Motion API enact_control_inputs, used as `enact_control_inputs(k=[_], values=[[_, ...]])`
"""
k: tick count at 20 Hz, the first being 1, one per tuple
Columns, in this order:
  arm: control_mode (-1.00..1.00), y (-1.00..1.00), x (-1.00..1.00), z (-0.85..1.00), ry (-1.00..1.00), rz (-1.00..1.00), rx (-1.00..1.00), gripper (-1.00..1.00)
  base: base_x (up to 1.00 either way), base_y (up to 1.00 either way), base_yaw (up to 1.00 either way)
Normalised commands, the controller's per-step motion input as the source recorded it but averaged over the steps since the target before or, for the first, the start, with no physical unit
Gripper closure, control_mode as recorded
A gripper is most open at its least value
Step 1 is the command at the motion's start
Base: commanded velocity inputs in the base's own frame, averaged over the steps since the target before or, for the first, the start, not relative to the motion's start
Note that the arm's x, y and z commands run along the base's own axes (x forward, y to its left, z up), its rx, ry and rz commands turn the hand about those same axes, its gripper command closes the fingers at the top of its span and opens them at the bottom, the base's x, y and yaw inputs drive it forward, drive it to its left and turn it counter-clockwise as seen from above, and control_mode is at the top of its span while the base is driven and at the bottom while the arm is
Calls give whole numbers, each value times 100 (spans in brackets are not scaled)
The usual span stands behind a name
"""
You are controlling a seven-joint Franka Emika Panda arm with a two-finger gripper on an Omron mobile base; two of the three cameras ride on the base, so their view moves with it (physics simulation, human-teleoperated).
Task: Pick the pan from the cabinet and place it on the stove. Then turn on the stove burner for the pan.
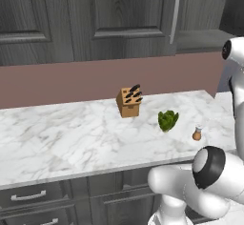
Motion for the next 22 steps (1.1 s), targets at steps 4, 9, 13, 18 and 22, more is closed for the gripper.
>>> enact_control_inputs(k=[4, 9, 13, 18, 22], values=[[-100, -100, -1, -8, 0, 0, 10, -100, 0, 0, 0], [-100, -58, 0, 0, -2, 0, 3, -100, 0, 0, 0], [-100, -10, 0, 0, -2, -2, 2, -100, 0, 0, 0], [-100, 64, -5, -1, -21, 0, 3, -100, 0, 0, 0], [-100, 99, -8, -11, -29, 3, 7, -100, 0, 0, 0]])
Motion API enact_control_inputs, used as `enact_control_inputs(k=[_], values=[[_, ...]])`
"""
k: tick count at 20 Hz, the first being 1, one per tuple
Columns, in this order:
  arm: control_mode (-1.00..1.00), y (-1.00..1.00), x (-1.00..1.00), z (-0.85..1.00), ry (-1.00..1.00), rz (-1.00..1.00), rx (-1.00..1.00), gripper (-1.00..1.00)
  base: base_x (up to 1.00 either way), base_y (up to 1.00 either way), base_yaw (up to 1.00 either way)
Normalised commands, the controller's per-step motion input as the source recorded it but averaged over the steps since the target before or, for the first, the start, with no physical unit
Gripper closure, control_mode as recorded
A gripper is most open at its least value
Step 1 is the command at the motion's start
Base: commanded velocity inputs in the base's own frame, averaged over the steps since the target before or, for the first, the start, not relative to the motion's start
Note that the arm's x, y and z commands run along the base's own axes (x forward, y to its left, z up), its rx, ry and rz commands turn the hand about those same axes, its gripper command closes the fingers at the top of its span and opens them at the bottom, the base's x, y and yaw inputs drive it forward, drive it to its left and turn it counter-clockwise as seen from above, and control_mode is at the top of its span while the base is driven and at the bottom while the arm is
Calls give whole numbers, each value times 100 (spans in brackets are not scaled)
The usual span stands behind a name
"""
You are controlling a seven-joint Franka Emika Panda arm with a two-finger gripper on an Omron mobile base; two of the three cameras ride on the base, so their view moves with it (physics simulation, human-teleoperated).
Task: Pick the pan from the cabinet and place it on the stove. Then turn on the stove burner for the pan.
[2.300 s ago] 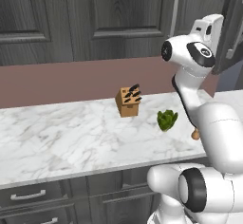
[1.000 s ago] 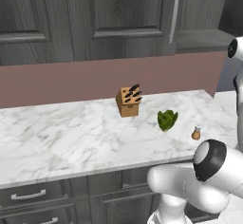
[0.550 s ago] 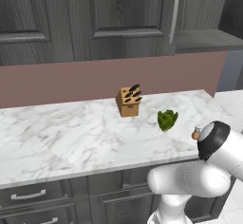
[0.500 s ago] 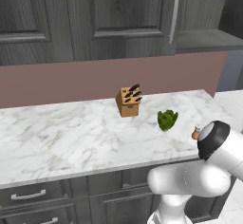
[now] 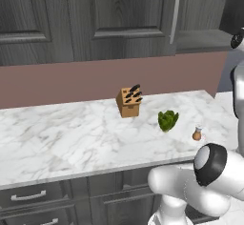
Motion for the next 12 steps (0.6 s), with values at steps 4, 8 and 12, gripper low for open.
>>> enact_control_inputs(k=[4, 8, 12], values=[[-100, 99, -12, -6, -28, 8, 11, -100, 0, 0, 0], [-100, 95, -14, -1, -34, 11, 14, -100, 0, 0, 0], [-100, 89, -2, 0, -38, 17, 14, -100, 0, 0, 0]])
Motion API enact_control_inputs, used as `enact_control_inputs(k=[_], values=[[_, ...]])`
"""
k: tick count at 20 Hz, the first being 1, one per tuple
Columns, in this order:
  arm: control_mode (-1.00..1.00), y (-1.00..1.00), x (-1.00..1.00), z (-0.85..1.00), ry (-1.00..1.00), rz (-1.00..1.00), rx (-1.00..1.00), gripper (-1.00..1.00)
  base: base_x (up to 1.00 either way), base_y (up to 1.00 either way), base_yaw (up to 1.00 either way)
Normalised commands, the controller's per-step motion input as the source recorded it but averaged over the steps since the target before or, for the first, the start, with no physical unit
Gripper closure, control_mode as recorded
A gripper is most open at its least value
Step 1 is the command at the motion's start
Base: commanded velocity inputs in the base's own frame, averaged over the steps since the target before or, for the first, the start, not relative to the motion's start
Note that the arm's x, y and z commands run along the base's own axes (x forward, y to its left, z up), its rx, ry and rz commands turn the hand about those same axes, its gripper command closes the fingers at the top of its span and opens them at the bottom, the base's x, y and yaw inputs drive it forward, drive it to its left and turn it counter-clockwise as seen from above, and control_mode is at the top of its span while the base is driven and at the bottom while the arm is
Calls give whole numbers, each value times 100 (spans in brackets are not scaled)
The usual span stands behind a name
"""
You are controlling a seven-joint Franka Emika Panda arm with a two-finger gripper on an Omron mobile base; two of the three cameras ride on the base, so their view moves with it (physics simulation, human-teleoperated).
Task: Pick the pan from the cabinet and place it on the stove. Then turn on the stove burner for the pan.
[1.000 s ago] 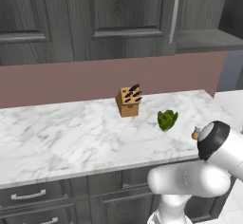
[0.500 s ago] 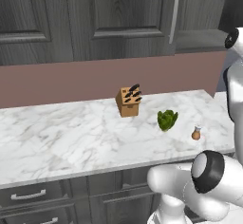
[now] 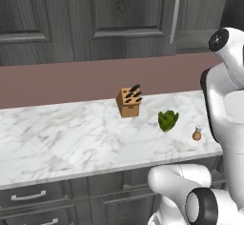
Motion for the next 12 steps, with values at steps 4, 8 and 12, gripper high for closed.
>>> enact_control_inputs(k=[4, 8, 12], values=[[-100, 89, 0, 0, -35, 23, 15, -100, 0, 0, 0], [-100, 86, 2, 0, -28, 25, 19, -100, 0, 0, 0], [-100, 78, 14, 0, -23, 29, 21, -100, 0, 0, 0]])
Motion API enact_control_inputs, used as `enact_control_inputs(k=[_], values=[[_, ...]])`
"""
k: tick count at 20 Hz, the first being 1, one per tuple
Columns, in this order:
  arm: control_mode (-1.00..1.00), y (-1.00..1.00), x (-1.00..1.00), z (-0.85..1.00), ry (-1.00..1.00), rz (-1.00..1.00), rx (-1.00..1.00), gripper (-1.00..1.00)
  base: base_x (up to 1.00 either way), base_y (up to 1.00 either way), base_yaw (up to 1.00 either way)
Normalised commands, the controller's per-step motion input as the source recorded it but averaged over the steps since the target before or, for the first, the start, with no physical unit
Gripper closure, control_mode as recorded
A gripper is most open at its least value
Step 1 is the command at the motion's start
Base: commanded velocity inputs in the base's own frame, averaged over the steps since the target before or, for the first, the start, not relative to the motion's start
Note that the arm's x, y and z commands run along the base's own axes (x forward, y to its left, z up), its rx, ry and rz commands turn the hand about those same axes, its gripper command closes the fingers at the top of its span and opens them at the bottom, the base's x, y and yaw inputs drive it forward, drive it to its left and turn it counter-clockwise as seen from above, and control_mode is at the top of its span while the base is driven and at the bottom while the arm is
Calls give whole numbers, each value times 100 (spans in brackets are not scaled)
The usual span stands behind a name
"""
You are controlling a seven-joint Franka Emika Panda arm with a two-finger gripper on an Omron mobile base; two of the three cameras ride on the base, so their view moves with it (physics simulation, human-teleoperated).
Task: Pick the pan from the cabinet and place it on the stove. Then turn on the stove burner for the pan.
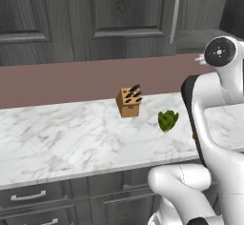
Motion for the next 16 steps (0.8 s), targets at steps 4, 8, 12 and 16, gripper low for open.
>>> enact_control_inputs(k=[4, 8, 12, 16], values=[[-100, 74, 24, 0, -22, 31, 21, -100, 0, 0, 0], [-100, 64, 25, 12, -22, 29, 12, -100, 0, 0, 0], [-100, 34, 31, 26, -23, 30, 8, -100, 0, 0, 0], [-100, 10, 35, 32, -20, 27, 8, -100, 0, 0, 0]])
